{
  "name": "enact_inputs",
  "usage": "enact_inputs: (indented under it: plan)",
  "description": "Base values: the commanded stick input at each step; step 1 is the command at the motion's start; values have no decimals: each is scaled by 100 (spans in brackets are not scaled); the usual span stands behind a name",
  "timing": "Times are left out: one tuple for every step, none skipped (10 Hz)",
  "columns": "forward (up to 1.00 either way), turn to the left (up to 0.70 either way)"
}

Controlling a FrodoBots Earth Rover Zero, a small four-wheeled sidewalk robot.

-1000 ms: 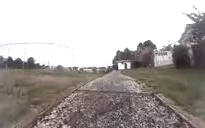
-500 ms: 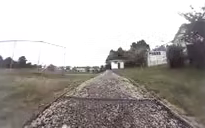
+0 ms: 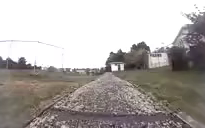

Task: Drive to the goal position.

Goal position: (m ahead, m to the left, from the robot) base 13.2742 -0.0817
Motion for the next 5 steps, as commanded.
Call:
enact_inputs:
  plan:
    - [100,0]
    - [100,-24]
    - [100,-30]
    - [100,-29]
    - [100,-14]
